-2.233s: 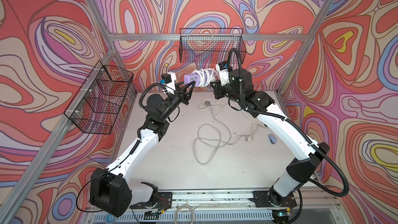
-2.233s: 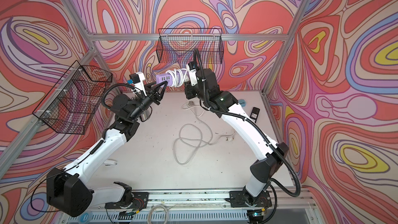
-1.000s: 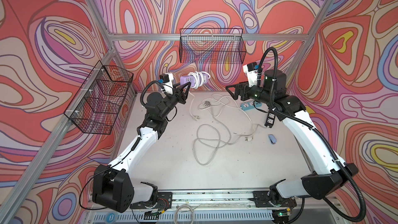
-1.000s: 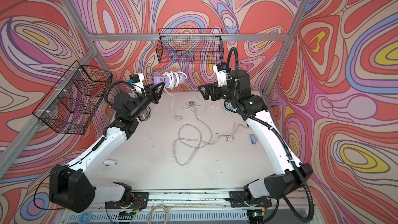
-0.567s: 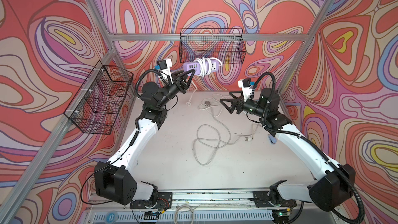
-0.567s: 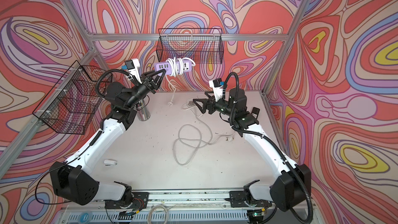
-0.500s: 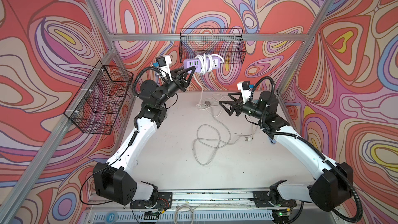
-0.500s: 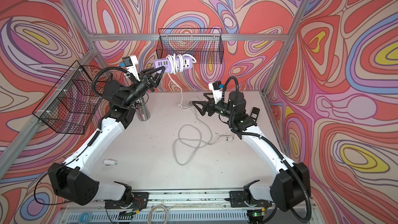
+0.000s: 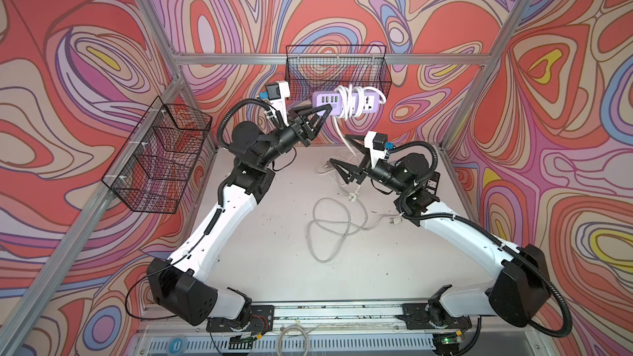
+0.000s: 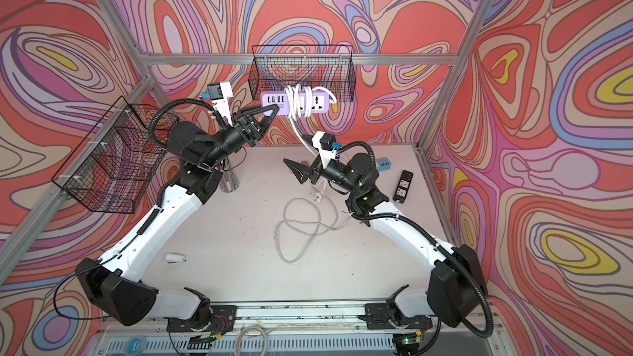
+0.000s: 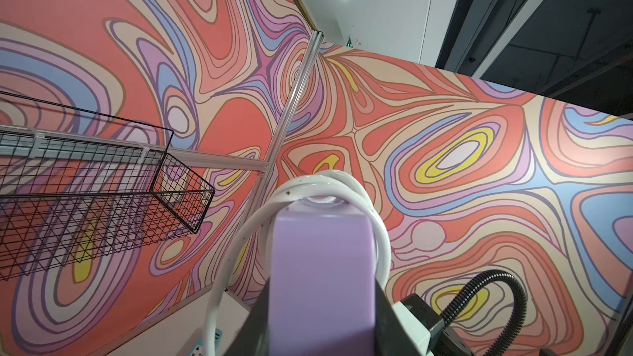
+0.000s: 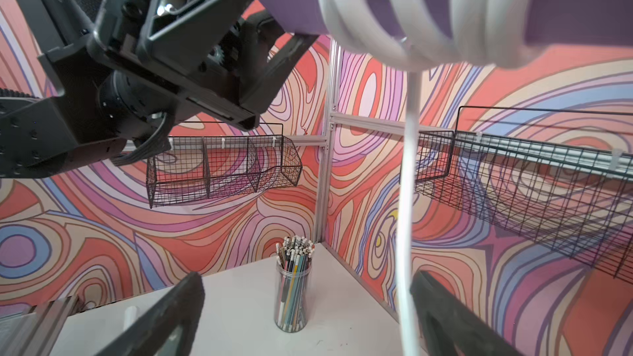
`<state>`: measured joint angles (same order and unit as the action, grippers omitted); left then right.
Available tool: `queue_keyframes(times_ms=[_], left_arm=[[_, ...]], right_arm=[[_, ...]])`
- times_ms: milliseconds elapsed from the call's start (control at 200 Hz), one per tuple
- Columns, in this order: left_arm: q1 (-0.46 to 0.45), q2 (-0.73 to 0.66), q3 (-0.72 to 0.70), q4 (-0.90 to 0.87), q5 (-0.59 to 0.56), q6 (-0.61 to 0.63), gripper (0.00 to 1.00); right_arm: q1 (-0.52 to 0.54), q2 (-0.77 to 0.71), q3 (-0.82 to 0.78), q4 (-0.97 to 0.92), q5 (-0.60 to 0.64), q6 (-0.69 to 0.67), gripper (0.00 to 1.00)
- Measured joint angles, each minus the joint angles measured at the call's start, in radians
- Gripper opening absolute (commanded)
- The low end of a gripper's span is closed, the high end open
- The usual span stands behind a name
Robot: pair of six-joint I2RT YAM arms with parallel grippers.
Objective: Unwrap the cord wrapped around the power strip
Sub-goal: Unwrap the power cord from the power strip.
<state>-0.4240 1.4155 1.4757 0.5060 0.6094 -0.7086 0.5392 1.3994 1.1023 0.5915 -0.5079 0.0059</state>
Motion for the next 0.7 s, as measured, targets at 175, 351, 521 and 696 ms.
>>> queue_keyframes(times_ms=[175,351,521,696], left_arm=[[-0.02,0.0,0.004,-0.003,0.0,-0.005,0.0],[-0.027,0.0,0.024,-0.003,-0.001,-0.024,0.0],[-0.029,0.0,0.033,0.001,-0.008,-0.041,0.0],[-0.029,0.0,0.033,0.006,-0.008,-0.063,0.0]], right_arm=[[0.002,0.047,0.012,0.019,0.014,-0.008,0.97],[0.007,0.082,0.015,0.071,0.021,-0.002,0.98],[0.011,0.141,0.05,0.134,0.038,0.014,0.97],[0.012,0.188,0.104,0.171,0.056,0.029,0.56]])
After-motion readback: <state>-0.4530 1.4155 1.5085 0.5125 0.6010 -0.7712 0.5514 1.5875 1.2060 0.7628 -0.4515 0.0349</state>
